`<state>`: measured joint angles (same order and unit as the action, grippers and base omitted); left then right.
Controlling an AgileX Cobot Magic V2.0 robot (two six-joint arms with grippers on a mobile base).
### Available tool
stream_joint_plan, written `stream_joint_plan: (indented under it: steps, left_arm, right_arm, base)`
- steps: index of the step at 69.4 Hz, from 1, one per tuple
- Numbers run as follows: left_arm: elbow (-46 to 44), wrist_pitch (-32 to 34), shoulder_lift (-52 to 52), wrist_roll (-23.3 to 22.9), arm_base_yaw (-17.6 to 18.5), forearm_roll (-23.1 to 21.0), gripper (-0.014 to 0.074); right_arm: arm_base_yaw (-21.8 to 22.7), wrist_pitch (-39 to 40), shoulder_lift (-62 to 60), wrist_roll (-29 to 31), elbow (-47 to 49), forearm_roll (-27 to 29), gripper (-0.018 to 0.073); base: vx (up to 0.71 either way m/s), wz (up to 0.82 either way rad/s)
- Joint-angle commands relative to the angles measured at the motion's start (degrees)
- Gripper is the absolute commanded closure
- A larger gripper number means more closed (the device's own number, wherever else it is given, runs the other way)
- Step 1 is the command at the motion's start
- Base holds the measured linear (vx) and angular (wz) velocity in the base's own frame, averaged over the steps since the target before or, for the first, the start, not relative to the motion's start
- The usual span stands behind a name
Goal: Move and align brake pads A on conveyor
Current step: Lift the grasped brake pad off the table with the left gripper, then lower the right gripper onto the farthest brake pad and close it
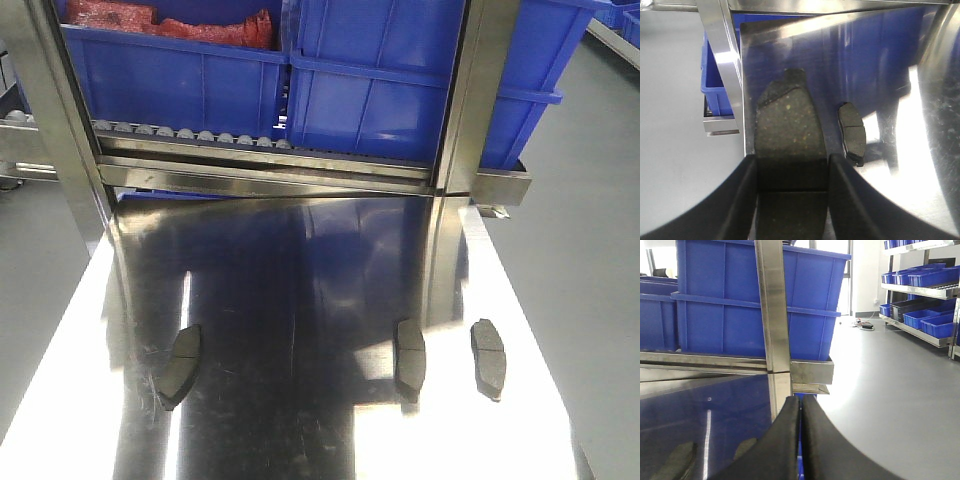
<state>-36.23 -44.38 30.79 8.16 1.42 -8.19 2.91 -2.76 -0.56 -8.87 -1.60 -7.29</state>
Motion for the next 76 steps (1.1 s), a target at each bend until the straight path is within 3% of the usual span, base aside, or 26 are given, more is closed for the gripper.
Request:
stream_joint_plan:
  steps: [1,39,57,76]
  left_arm:
    - [-1.68,4.55,0.23,-0.42,0.27,-0.99,0.0603]
    - [-1.68,4.55,0.23,-0.42,0.27,-0.99,0.0603]
    - [-1.68,4.55,0.23,-0.42,0.27,-0.99,0.0603]
    - [-1.68,4.55,0.23,-0.42,0.27,-0.99,0.0603]
  right_arm:
    - [0.45,4.49,-0.76,0.26,-0.69,-0.4,0.0571]
    - [0.45,4.49,-0.76,0.26,-0.69,-0.4,0.0571]
    - [0.45,9.46,-0.64,-0.02,1.15,0.0,0.0571]
    - [0.45,0.53,12.43,0.03,13.85,-0.12,0.0571]
  base:
    - [0.0,0.0]
    - [0.0,0.0]
    - [0.0,0.0]
    - [0.0,0.0]
